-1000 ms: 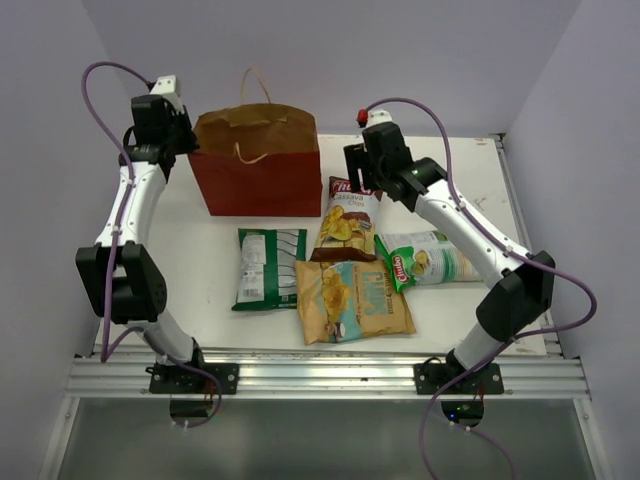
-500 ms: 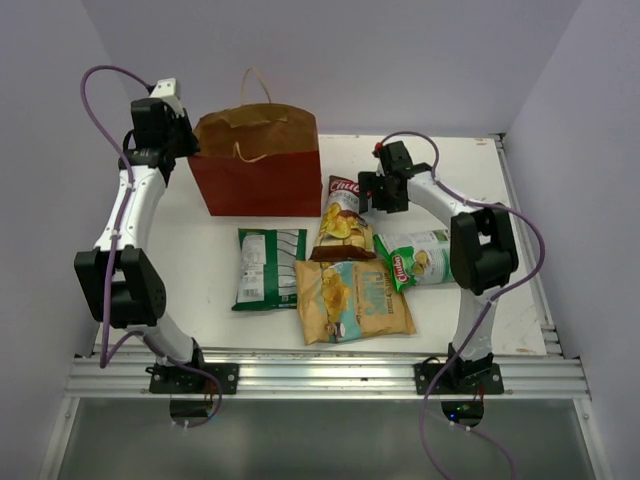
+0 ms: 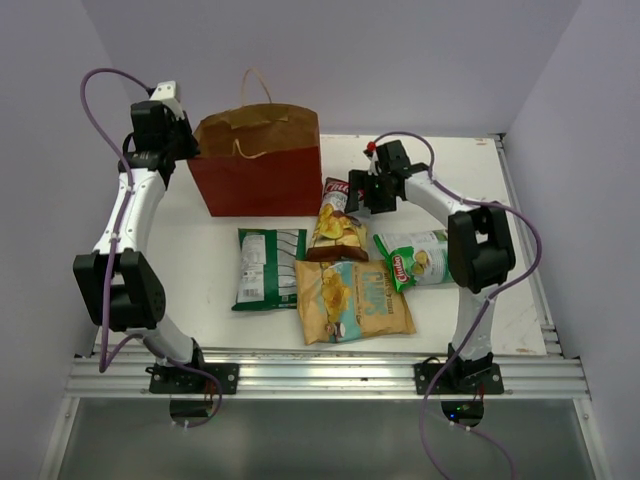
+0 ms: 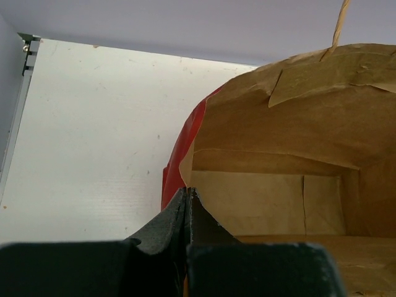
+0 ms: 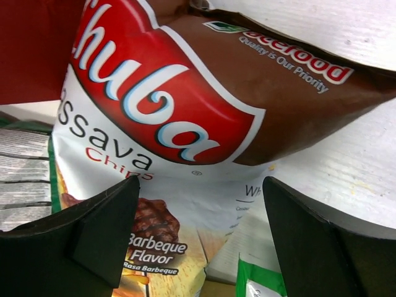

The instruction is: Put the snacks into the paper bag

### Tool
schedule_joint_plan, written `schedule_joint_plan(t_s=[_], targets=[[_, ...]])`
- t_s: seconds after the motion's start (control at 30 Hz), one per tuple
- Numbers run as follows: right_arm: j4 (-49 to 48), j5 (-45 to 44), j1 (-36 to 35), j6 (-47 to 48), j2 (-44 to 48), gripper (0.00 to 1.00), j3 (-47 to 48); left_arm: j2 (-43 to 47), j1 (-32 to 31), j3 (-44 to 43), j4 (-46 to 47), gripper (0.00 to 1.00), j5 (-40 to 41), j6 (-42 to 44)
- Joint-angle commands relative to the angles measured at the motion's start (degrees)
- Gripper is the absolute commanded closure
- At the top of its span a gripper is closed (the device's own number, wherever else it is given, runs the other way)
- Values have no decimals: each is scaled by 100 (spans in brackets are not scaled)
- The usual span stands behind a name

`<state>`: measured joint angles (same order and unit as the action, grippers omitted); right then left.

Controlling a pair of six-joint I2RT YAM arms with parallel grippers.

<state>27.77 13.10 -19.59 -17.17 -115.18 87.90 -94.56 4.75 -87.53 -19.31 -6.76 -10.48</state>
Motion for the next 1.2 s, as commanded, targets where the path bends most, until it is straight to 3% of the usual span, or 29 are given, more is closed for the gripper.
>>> schedule_joint_plan(t_s=[0.0, 0.3, 0.4, 0.43, 0.47, 0.63, 0.77, 0.83, 0.93, 1.07, 1.17], targets=[[9, 464, -27, -129, -276, 14, 333, 219, 8, 78, 50, 100, -27, -42], [158, 483, -27, -129, -1349, 24, 579, 289, 8, 95, 15, 100, 52, 11], [289, 254, -36, -15, -1411, 69, 614, 325, 8, 139, 41, 100, 70, 29], [317, 228, -27, -15, -1437, 96, 623, 333, 8, 157, 41, 100, 79, 29], [317, 193, -27, -6, -1403, 100, 623, 333, 8, 174, 59, 100, 79, 29], [448, -132, -27, 178, -868, 100, 535, 325, 8, 192, 103, 100, 17, 11], [668, -790, -53, 275, 300, 100, 719, 360, 8, 174, 85, 100, -96, 11], [878, -1473, -62, 328, 916, 100, 1105, 386, 8, 166, 68, 100, -141, -24], [1265, -1828, -79, 669, 1224, 100, 2054, 474, 8, 192, 41, 100, -272, -112], [1302, -2154, -132, 917, 1252, 100, 3265, 649, -27, 315, 59, 100, -536, -174], [1056, -2224, -176, 952, 1243, 100, 3654, 737, -123, 394, 59, 100, -791, -174]])
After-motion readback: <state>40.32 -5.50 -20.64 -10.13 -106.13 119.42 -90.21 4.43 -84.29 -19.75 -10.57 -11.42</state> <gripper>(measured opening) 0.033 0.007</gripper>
